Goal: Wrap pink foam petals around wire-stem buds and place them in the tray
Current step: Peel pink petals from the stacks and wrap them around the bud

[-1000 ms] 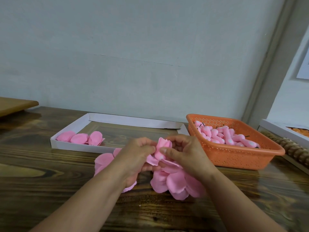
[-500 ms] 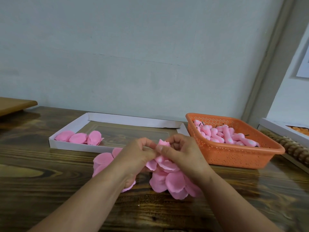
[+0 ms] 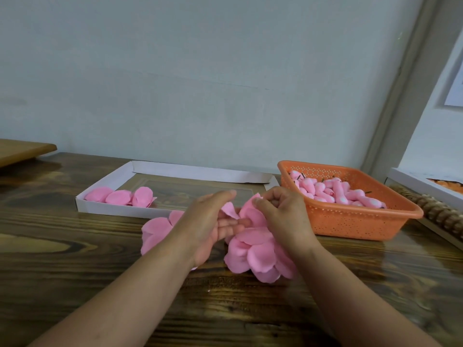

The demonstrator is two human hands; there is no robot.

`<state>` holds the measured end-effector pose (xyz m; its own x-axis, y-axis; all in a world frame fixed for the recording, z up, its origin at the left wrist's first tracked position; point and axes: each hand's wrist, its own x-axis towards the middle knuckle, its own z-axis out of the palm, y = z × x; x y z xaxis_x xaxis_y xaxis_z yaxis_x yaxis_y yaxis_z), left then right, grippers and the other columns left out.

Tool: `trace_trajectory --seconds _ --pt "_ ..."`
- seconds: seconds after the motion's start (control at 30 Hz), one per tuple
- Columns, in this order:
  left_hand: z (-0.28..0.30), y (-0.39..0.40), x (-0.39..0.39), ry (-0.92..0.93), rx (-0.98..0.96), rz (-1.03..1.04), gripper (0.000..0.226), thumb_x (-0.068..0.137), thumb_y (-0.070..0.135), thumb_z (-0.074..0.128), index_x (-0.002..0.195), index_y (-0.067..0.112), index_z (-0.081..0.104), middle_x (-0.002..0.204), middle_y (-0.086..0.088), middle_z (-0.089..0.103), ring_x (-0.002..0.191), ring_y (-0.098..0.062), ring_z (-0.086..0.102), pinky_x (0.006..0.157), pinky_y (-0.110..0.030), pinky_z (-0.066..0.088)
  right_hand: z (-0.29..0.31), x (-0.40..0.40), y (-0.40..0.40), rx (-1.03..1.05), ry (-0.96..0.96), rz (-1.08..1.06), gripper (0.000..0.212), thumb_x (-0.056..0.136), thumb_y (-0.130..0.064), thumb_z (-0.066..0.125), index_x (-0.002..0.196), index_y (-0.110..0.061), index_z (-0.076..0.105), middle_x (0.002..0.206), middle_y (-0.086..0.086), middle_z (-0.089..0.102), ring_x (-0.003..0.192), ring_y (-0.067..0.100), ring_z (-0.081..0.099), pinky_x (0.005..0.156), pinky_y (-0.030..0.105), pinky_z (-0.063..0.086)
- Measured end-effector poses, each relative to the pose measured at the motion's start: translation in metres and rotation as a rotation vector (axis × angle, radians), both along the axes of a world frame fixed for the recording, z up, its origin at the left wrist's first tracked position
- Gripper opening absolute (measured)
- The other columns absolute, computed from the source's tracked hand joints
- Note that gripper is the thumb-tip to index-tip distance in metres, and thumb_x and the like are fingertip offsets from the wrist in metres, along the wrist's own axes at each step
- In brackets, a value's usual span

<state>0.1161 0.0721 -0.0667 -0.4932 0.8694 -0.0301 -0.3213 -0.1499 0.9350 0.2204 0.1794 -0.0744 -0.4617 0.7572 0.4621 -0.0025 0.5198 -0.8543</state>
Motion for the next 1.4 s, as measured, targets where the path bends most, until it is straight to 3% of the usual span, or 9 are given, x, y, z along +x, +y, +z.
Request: trace_trajectory --seconds 0.3,0.5,0.6,0.77,0.93,1.07,1.13,1.3,1.4 --pt "-0.014 0.006 0.001 0.234 -0.030 0.038 0.010 0.086 0.000 0.061 0.091 0.006 0.067 0.084 -0.009 0.070 0.082 -0.025 0.061 0.081 -0.039 0.050 -0.004 -0.001 0.002 0.080 0.010 -0.104 0.024 0.085 -0.012 0.063 0.063 -0.009 0.056 0.052 0.008 0.051 0.049 0.020 0.043 0.051 0.033 0.038" --pt "-0.012 0.004 0.012 0.532 -0.071 0.149 0.028 0.099 0.022 0.049 0.089 0.039 0.067 0.076 0.022 0.070 0.070 0.008 0.063 0.056 -0.009 0.045 -0.002 -0.004 -0.002 0.105 0.022 -0.103 0.022 0.085 -0.011 0.062 0.064 -0.011 0.059 0.055 0.011 0.057 0.046 0.015 0.049 0.053 0.032 0.042" --pt "-0.012 0.002 0.016 0.644 -0.020 0.150 0.020 0.095 0.024 0.056 0.094 0.040 0.068 0.081 0.025 0.070 0.082 0.008 0.064 0.069 -0.012 0.049 -0.001 -0.002 -0.005 0.132 0.019 -0.093 0.021 0.086 -0.008 0.061 0.065 -0.003 0.060 0.062 0.020 0.063 0.092 -0.013 0.043 0.053 0.010 0.039" --pt "-0.014 0.005 0.017 0.752 -0.021 0.177 0.024 0.087 0.026 0.067 0.111 0.028 0.069 0.096 0.012 0.073 0.091 -0.001 0.067 0.084 -0.032 0.057 -0.002 -0.003 -0.006 0.133 0.042 -0.106 0.031 0.086 -0.012 0.062 0.058 -0.017 0.052 0.047 -0.006 0.048 0.044 0.003 0.042 0.050 0.020 0.038" --pt "-0.018 0.011 0.016 0.838 -0.030 0.243 0.022 0.095 0.032 0.054 0.096 0.019 0.071 0.074 0.007 0.068 0.066 -0.004 0.062 0.061 -0.022 0.052 0.001 -0.004 -0.010 0.166 0.068 -0.094 0.034 0.085 -0.006 0.062 0.055 -0.017 0.051 0.047 -0.005 0.049 0.049 -0.003 0.048 0.049 0.008 0.035" --pt "-0.019 0.013 0.010 0.798 -0.049 0.360 0.037 0.099 0.025 0.045 0.074 0.004 0.063 0.055 -0.002 0.049 0.046 -0.006 0.038 0.047 -0.020 0.033 0.001 -0.004 -0.012 0.175 0.077 -0.080 0.029 0.085 -0.004 0.062 0.057 -0.009 0.054 0.057 0.015 0.059 0.093 -0.013 0.043 0.055 0.002 0.036" --pt "-0.018 0.012 0.010 0.802 -0.027 0.378 0.036 0.098 0.023 0.047 0.074 0.004 0.065 0.055 -0.006 0.053 0.047 -0.005 0.038 0.048 -0.022 0.033 0.001 -0.003 -0.012 0.150 0.057 -0.069 0.025 0.085 -0.005 0.061 0.060 -0.004 0.057 0.051 0.004 0.056 0.066 0.009 0.060 0.055 0.003 0.036" --pt "-0.013 0.007 0.018 0.770 0.043 0.290 0.017 0.088 0.036 0.062 0.072 0.042 0.065 0.070 0.027 0.068 0.069 0.010 0.064 0.058 -0.007 0.048 0.002 -0.003 -0.012 0.138 0.028 -0.061 0.025 0.087 -0.007 0.061 0.062 -0.005 0.060 0.055 0.009 0.059 0.057 -0.011 0.050 0.055 0.000 0.037" --pt "-0.016 0.006 0.018 0.758 0.029 0.221 0.015 0.084 0.027 0.070 0.086 0.042 0.068 0.084 0.018 0.073 0.083 0.004 0.067 0.073 -0.019 0.056 0.001 -0.003 -0.011 0.107 0.048 -0.082 0.028 0.086 -0.009 0.061 0.059 -0.013 0.056 0.052 0.004 0.056 0.047 -0.003 0.046 0.053 0.013 0.042"
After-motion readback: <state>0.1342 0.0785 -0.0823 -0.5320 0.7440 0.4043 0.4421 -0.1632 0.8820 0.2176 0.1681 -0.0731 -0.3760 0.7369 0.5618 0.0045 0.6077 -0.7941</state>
